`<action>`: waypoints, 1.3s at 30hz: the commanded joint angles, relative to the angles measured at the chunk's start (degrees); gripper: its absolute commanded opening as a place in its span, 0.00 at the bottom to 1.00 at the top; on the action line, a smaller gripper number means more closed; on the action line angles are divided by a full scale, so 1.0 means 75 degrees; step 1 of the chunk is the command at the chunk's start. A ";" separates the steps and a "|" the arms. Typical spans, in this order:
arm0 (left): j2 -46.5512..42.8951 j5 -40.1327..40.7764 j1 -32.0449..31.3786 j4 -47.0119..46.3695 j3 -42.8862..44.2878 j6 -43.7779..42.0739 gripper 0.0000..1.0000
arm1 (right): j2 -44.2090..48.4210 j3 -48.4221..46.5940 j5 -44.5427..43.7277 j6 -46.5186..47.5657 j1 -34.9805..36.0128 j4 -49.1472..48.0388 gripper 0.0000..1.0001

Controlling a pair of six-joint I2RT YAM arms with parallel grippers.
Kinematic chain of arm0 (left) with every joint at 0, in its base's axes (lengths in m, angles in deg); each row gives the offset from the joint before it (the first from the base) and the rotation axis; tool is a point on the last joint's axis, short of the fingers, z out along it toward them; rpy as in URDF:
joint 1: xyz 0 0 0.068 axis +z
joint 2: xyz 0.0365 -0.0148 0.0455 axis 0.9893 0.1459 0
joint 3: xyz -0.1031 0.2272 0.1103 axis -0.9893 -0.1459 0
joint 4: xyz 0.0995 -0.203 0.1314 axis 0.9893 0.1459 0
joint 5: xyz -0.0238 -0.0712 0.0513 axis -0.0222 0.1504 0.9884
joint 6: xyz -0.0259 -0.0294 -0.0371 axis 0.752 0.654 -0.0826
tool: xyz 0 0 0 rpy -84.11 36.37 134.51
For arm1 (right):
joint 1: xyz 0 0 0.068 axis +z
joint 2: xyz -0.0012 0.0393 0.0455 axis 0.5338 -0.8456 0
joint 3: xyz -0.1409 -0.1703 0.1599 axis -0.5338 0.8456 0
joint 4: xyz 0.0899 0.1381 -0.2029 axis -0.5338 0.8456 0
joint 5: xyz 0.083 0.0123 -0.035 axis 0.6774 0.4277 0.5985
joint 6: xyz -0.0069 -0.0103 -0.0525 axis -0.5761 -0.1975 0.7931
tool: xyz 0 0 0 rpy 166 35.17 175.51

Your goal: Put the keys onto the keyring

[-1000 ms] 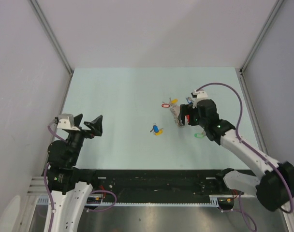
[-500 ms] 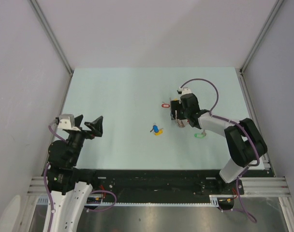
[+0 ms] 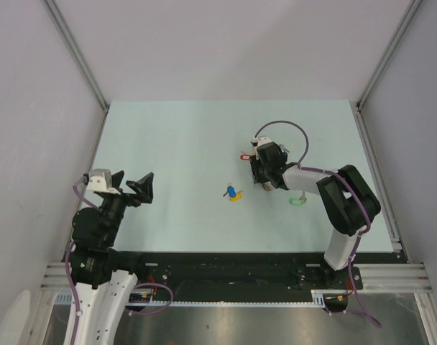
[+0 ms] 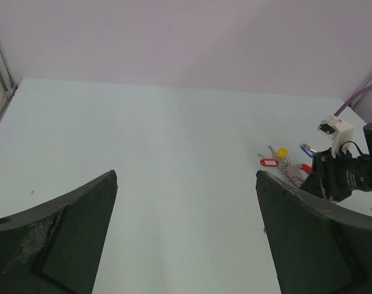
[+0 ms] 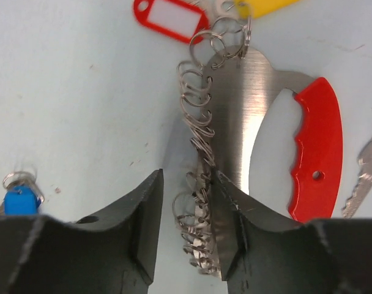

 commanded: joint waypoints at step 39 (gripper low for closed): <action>0.0400 -0.0331 -0.0010 0.0028 0.0210 -0.0067 1.00 | 0.1617 0.0267 -0.0254 0.1288 0.2377 0.1681 0.30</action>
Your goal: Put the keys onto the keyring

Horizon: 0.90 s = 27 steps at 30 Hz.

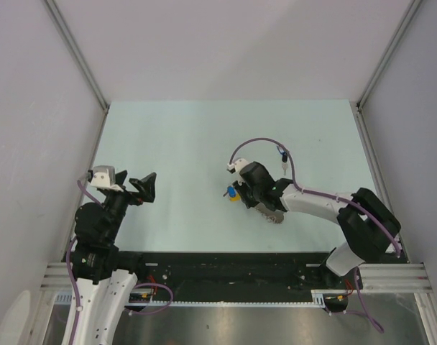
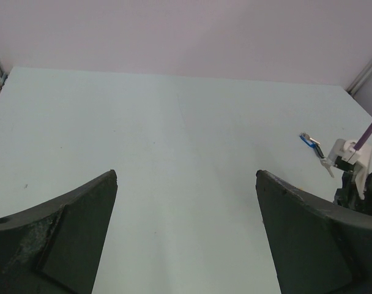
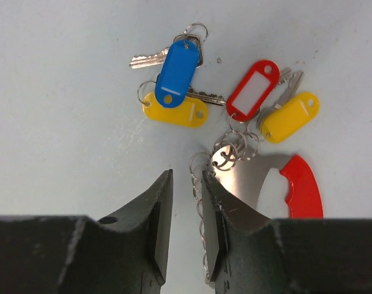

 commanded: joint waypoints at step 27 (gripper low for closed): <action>0.0042 -0.0270 -0.0010 0.0002 0.0187 -0.0087 1.00 | -0.1295 -0.0919 -0.1827 0.1008 0.0670 0.0264 0.04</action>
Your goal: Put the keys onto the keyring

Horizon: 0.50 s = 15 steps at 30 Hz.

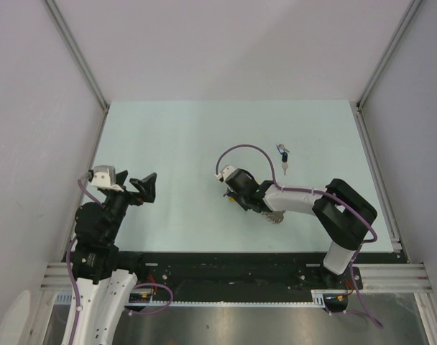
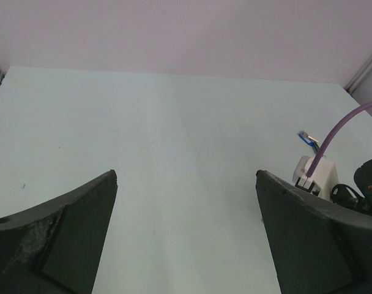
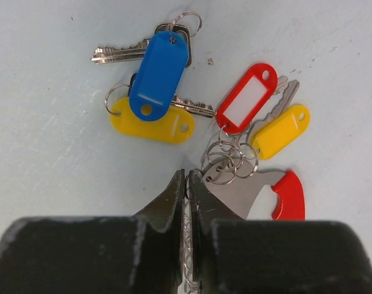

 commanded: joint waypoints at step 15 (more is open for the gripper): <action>0.0402 -0.1400 -0.0007 -0.0421 0.0175 -0.0216 1.00 | 0.2392 -0.0372 -0.0491 -0.0282 0.0087 0.0573 0.00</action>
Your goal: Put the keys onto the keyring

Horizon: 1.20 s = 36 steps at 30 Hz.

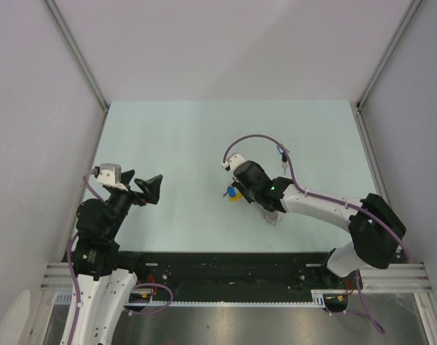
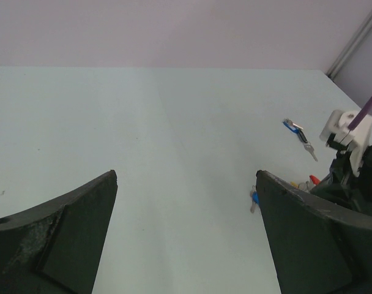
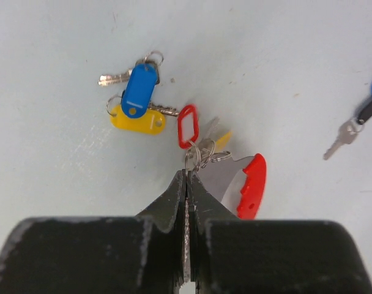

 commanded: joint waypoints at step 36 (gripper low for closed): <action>0.3941 -0.4259 -0.1507 -0.3257 0.1804 -0.0024 0.92 | 0.1811 -0.0138 0.8086 -0.2277 -0.2024 -0.6252 0.00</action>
